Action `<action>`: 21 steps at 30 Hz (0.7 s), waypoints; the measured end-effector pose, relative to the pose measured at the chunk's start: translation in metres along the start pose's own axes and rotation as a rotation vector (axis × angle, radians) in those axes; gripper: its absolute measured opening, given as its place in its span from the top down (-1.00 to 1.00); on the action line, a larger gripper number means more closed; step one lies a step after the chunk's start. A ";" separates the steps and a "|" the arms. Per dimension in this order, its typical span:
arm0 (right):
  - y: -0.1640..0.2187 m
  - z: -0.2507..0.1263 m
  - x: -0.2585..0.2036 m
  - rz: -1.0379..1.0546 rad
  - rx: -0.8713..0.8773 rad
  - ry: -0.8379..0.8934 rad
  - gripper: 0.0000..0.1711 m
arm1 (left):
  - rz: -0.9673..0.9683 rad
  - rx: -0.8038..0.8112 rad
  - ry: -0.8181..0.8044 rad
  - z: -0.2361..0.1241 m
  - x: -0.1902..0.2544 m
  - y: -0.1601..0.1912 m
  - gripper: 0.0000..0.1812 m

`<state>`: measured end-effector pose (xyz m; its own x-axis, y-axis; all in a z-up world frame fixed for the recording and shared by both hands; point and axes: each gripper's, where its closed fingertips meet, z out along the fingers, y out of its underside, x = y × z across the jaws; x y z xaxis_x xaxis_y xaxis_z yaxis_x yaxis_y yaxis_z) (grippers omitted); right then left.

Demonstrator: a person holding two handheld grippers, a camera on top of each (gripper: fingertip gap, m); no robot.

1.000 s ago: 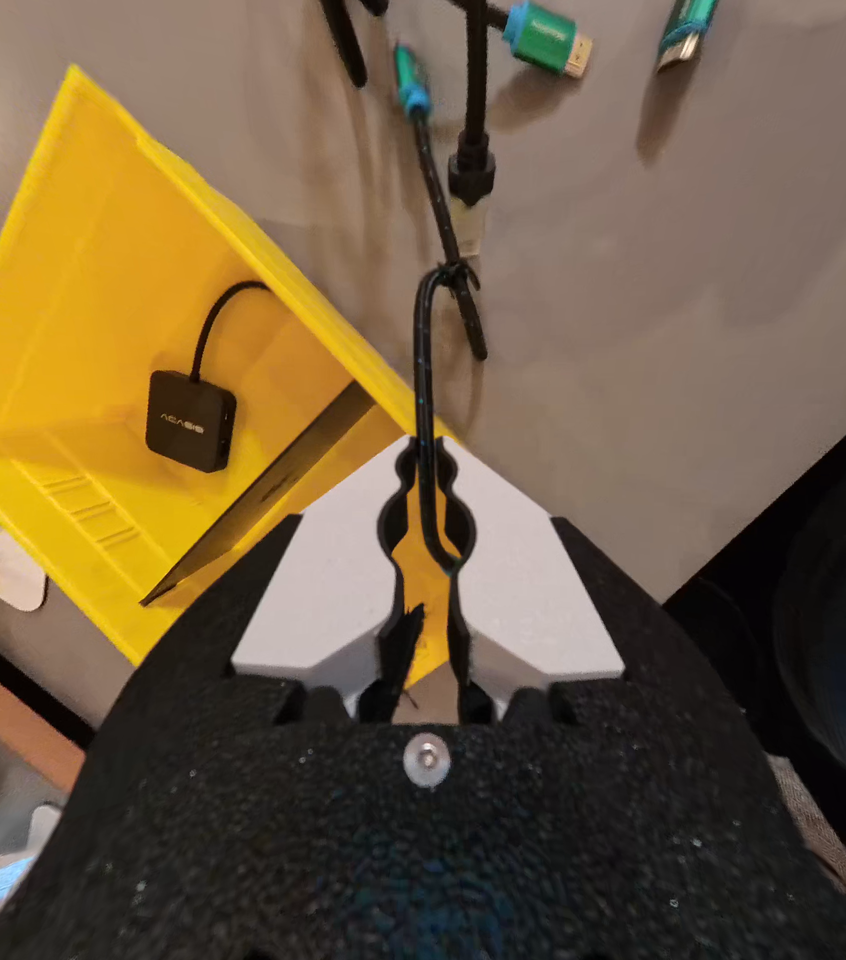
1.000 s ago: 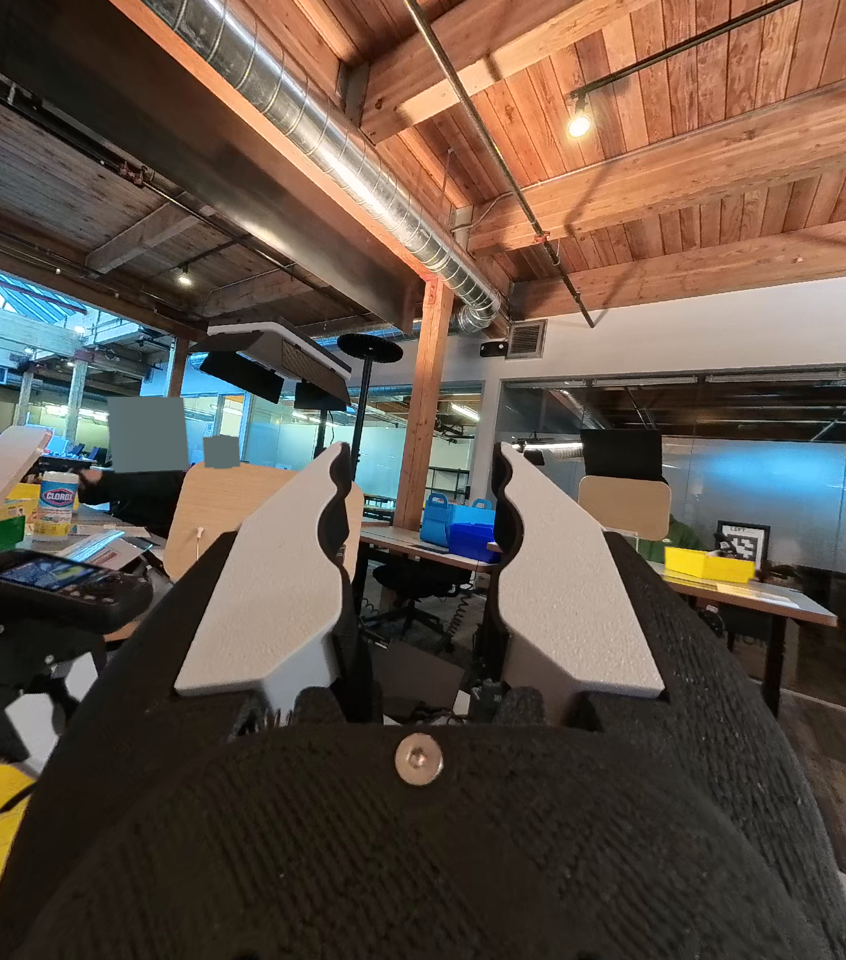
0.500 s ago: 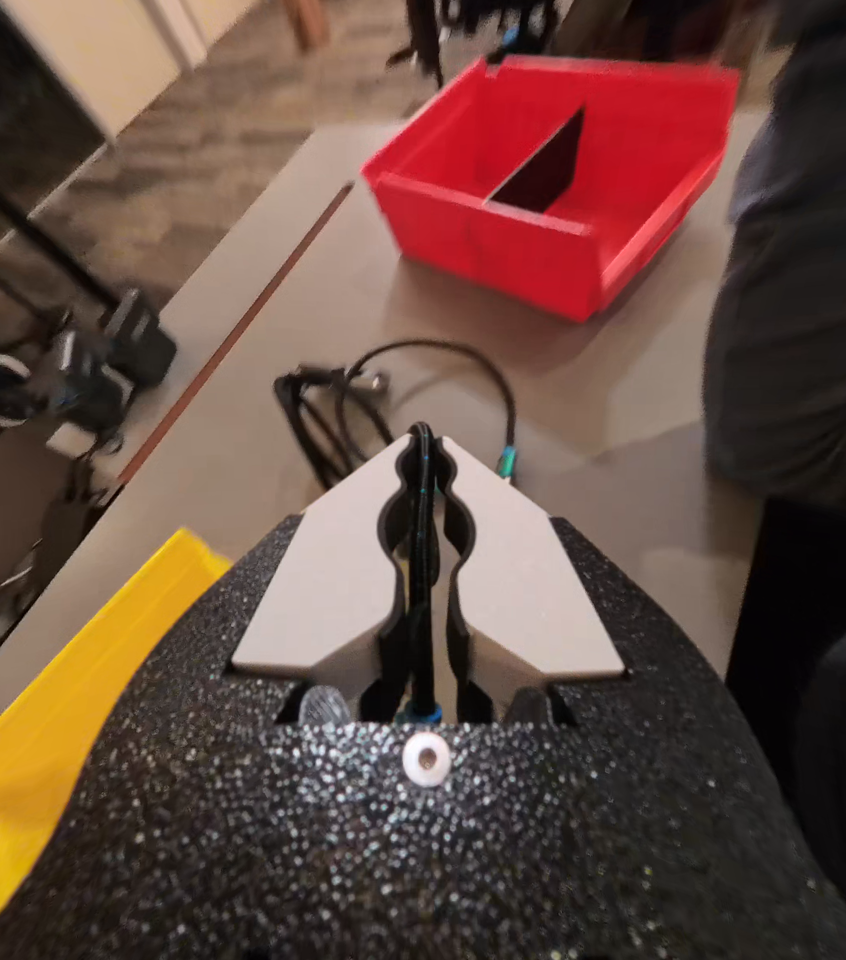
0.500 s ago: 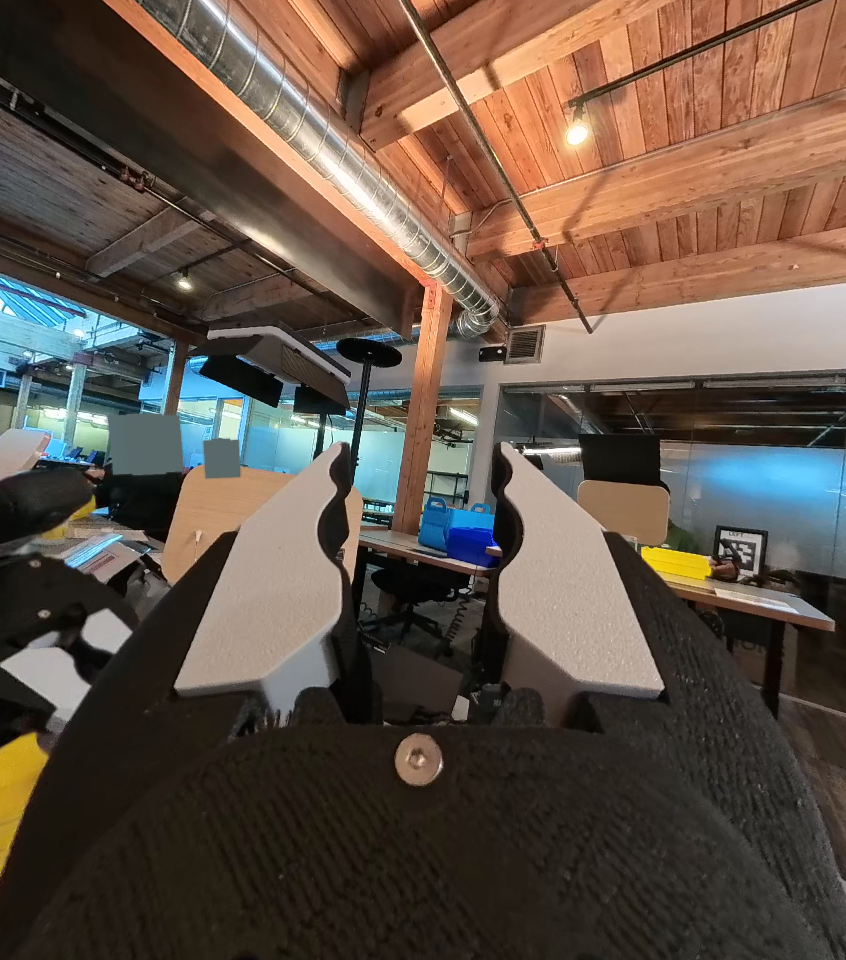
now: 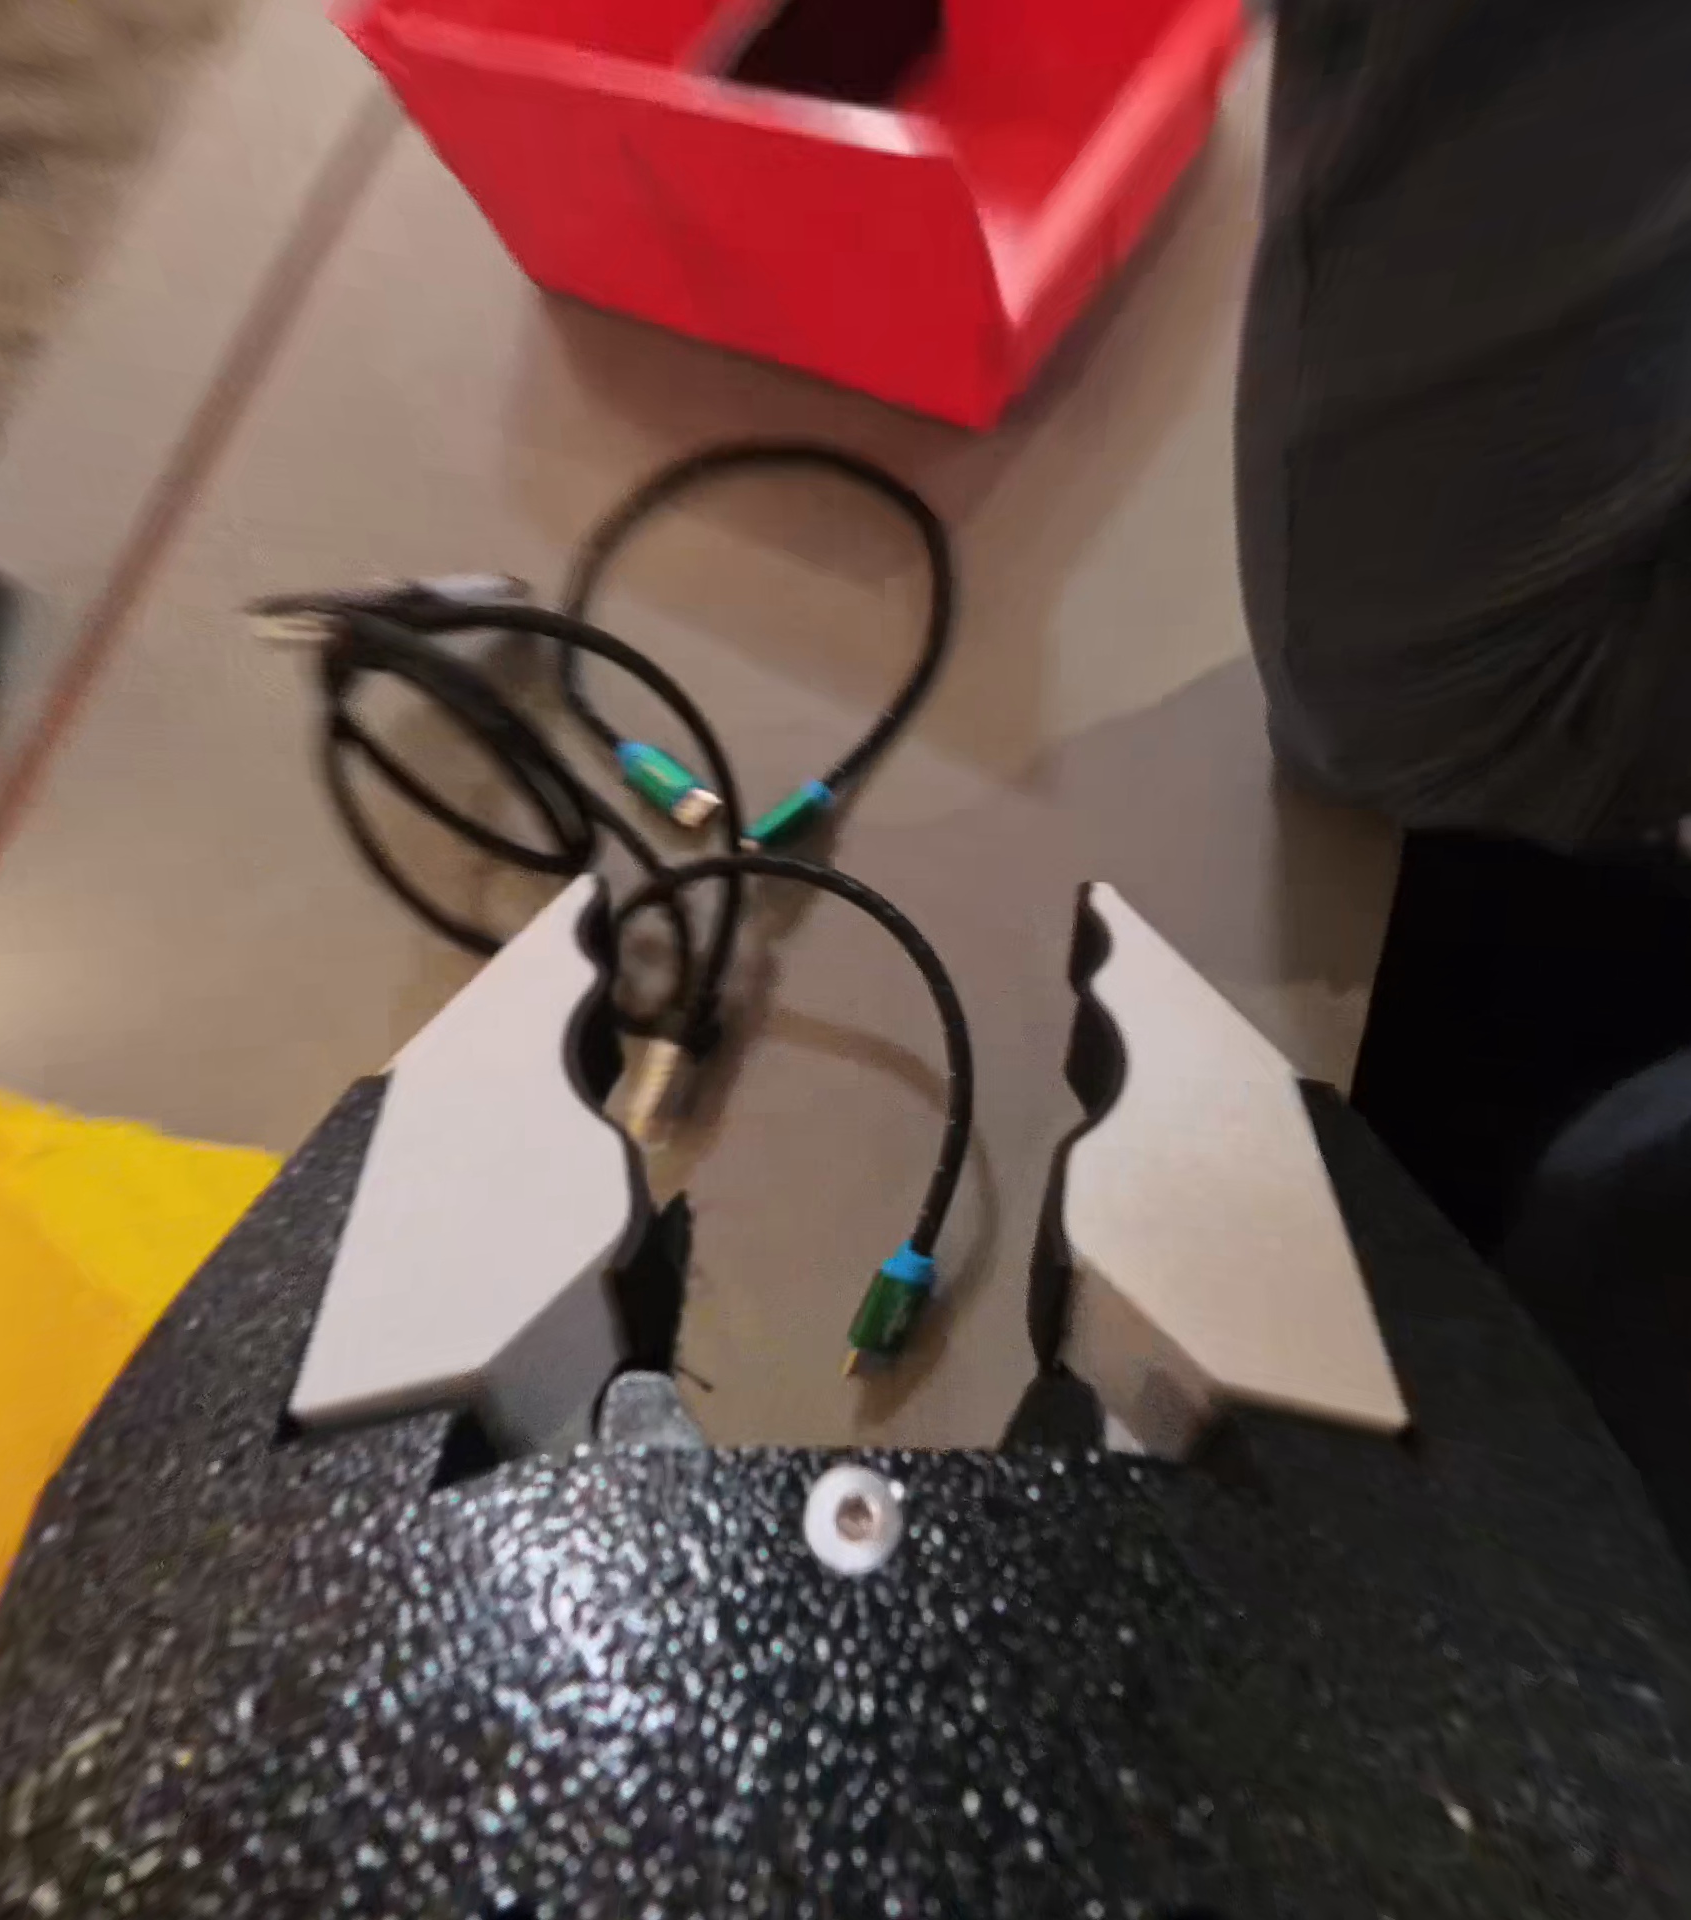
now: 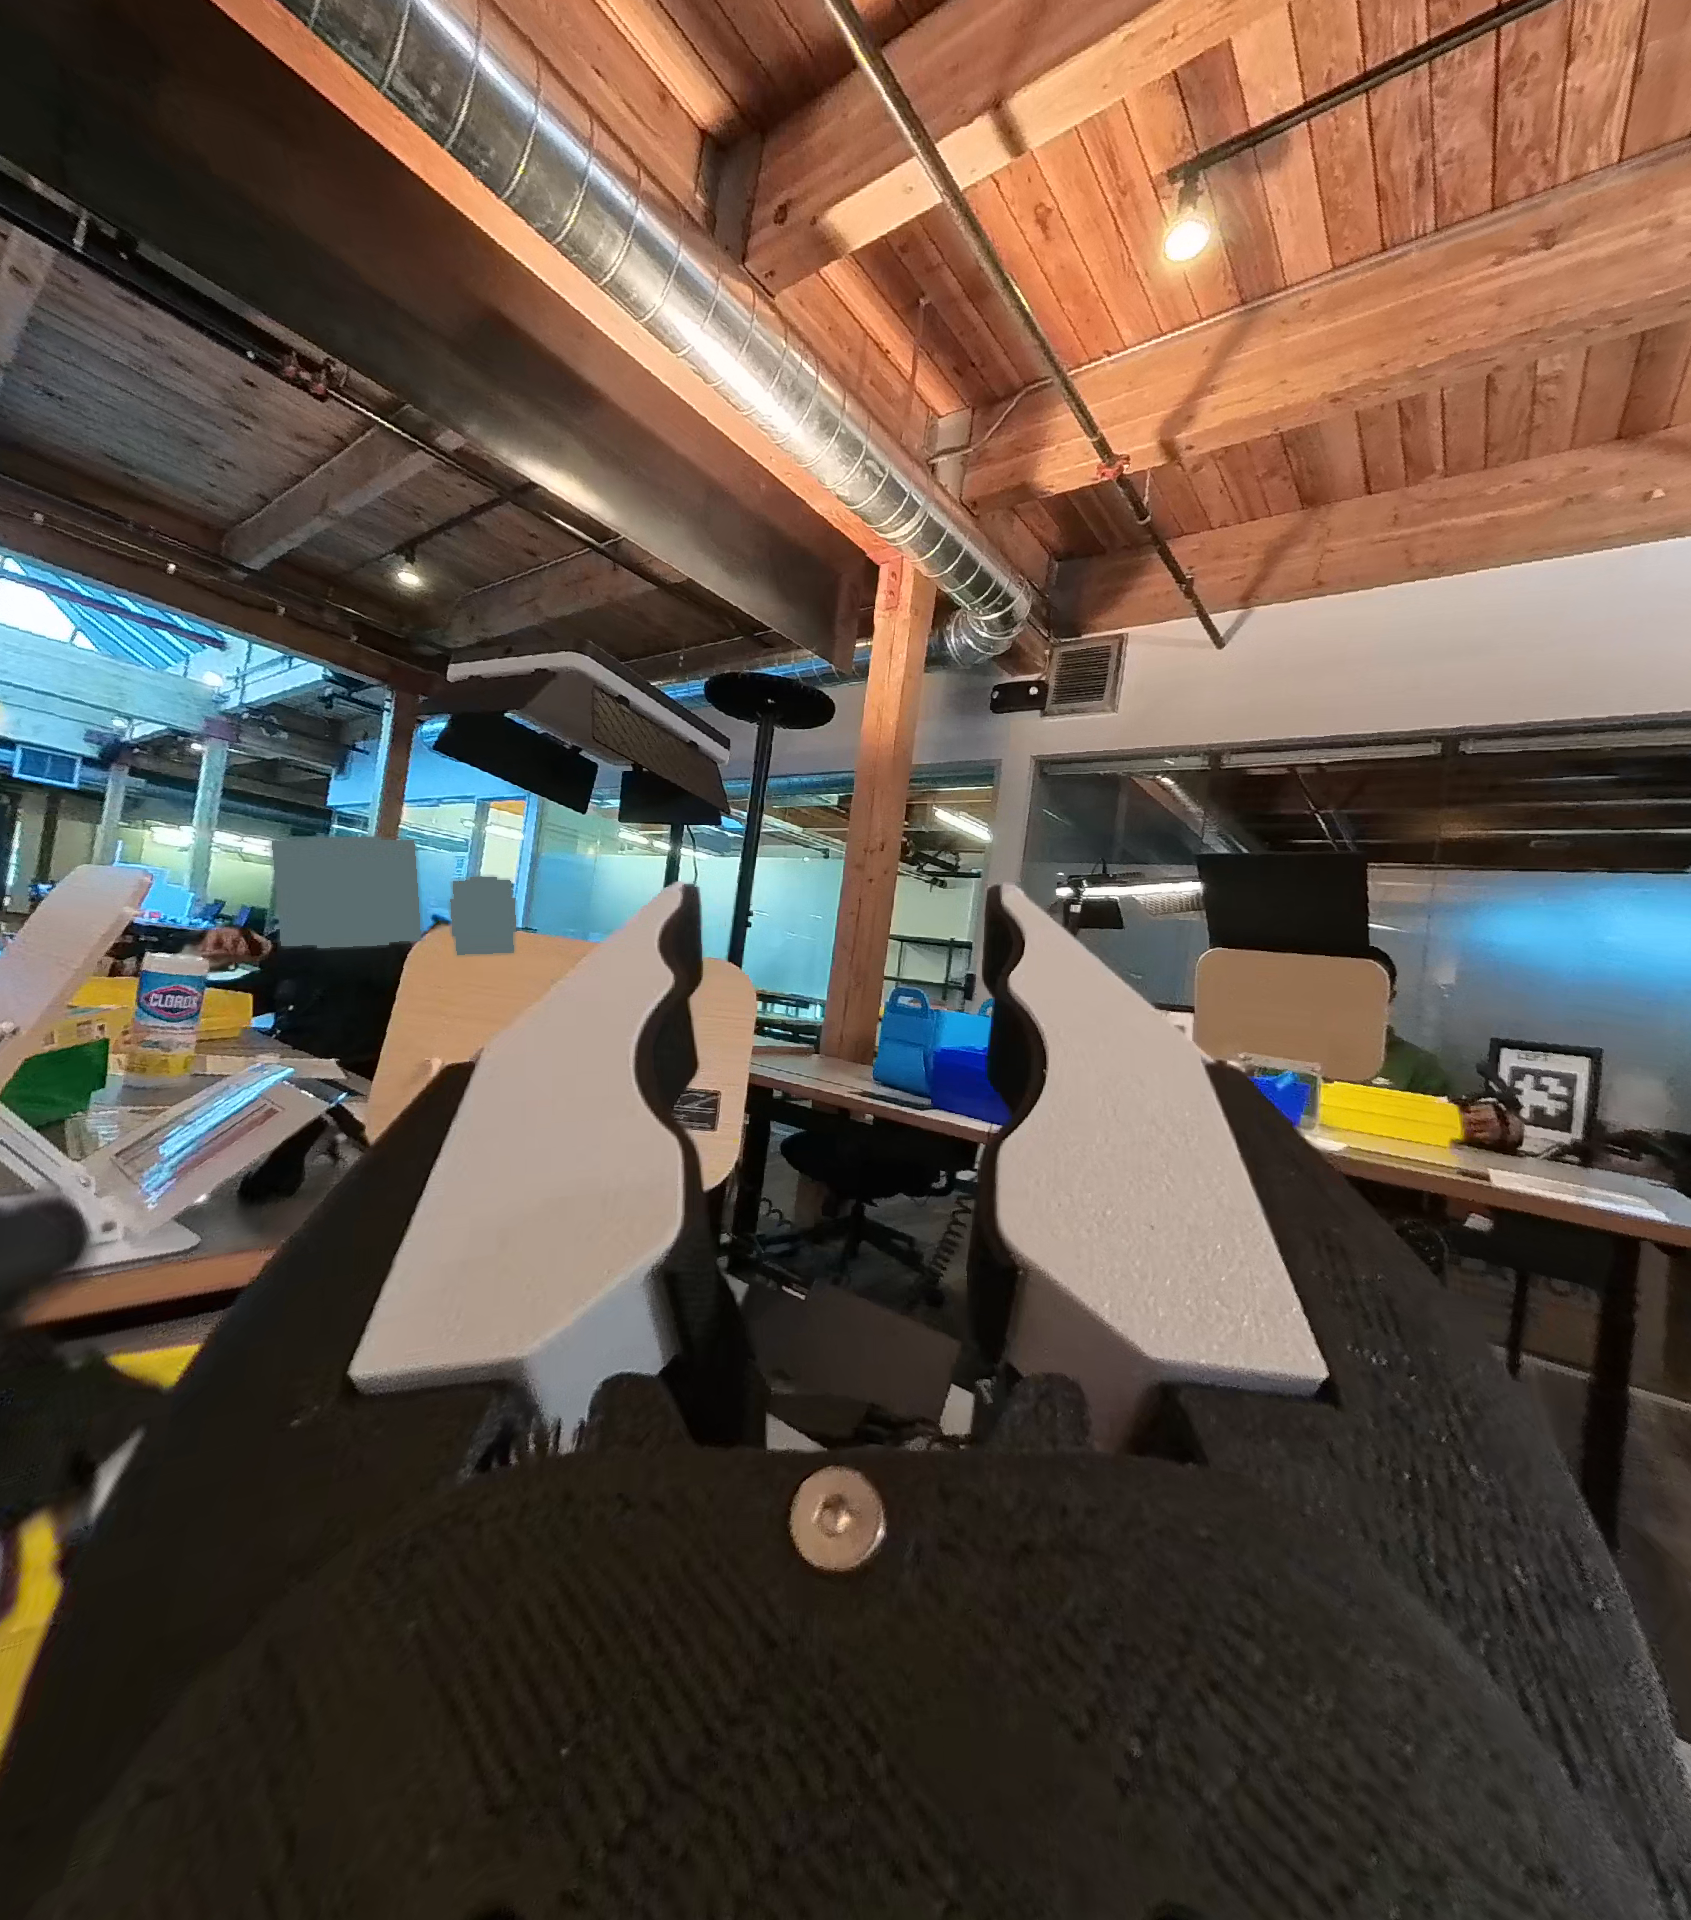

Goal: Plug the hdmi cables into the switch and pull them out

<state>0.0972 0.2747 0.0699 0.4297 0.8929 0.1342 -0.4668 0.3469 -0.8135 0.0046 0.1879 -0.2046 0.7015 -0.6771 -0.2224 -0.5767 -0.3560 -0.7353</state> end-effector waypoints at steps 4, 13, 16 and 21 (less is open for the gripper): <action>0.002 0.000 0.003 0.032 -0.001 -0.015 0.37 | -0.135 0.054 -0.281 -0.107 -0.034 0.021 -0.30; -0.004 -0.004 0.002 0.064 0.037 -0.031 0.38 | -0.901 -0.292 -0.195 -0.169 0.060 0.214 0.09; -0.003 0.000 -0.005 0.046 0.025 -0.041 0.37 | -0.934 -0.344 -0.088 -0.147 0.097 0.226 0.22; -0.003 0.005 -0.022 0.017 0.008 -0.078 0.37 | -0.855 -0.708 -0.166 -0.108 0.141 0.301 0.18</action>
<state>0.0850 0.2556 0.0725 0.3607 0.9180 0.1645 -0.4800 0.3340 -0.8112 -0.1155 -0.0840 -0.3879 0.9974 0.0406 0.0596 0.0502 -0.9843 -0.1693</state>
